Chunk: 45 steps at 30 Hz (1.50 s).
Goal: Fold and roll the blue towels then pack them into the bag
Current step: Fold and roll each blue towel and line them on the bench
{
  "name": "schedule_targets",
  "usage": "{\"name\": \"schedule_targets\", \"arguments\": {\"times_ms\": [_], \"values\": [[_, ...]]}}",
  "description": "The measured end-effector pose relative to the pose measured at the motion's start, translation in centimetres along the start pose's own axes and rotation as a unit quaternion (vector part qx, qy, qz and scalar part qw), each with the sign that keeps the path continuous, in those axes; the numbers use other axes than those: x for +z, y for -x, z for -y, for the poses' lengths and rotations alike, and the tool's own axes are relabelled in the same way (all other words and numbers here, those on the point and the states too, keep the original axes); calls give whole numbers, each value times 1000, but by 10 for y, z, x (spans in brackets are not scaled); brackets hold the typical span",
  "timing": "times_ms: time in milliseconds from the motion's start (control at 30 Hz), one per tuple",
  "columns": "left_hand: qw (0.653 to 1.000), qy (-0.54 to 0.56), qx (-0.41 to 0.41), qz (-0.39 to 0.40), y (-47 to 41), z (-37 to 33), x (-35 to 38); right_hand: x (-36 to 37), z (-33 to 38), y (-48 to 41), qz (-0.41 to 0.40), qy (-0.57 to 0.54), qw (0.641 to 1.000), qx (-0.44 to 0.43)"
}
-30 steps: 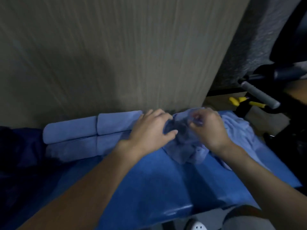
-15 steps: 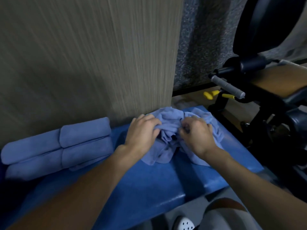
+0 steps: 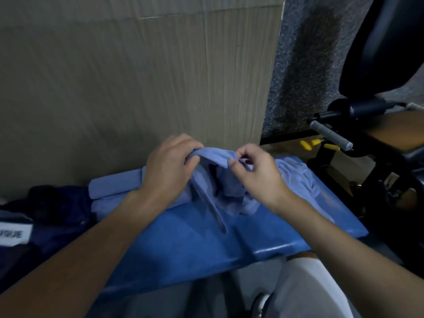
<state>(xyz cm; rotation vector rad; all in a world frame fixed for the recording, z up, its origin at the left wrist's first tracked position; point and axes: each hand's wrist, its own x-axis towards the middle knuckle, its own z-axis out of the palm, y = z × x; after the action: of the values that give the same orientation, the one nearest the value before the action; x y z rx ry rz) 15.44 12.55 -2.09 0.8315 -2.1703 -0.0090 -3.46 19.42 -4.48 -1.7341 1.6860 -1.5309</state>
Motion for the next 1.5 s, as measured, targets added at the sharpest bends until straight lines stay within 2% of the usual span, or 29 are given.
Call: {"name": "schedule_targets", "arguments": {"times_ms": [200, 300, 367, 500, 533, 633, 733, 867, 1000, 1133, 1200, 1267, 1367, 1500], "values": [[994, -86, -4, 72, 100, 41, -39, 72, 7, 73, 146, 12, 989, -8], [983, -112, -29, 145, 152, 66, -43, 106, 6, 105, 268, 31, 963, 21], [973, -122, -77, 181, 180, 79, -44, 117, 1, 118, 312, 51, 948, 37], [929, -96, -292, 206, 208, 83, -44, 115, -16, 111, 277, 110, 952, 70], [919, -92, -322, 209, 210, 80, -41, 112, -20, 106, 264, 139, 951, 80], [902, -94, -364, 212, 214, 73, -28, 104, -33, 89, 217, 229, 944, 98], [877, -89, -418, 219, 216, 71, -14, 100, -43, 79, 222, 319, 913, 126], [845, -74, -485, 211, 225, 71, -2, 98, -54, 73, 206, 365, 895, 153], [831, -90, -511, 201, 226, 68, 3, 100, -61, 67, 205, 314, 898, 229], [826, -109, -507, 219, 226, 66, 5, 101, -63, 66, 174, 258, 918, 244], [813, -135, -516, 232, 227, 62, 6, 102, -60, 65, 188, 255, 923, 219], [815, -144, -513, 227, 227, 58, 6, 101, -55, 65, 209, 220, 935, 184], [843, -50, -515, 147, 226, 56, 6, 102, -48, 66, 216, 185, 946, 156], [866, 34, -496, 53, 224, 49, 2, 99, -37, 67, 172, 127, 970, 114]]}}
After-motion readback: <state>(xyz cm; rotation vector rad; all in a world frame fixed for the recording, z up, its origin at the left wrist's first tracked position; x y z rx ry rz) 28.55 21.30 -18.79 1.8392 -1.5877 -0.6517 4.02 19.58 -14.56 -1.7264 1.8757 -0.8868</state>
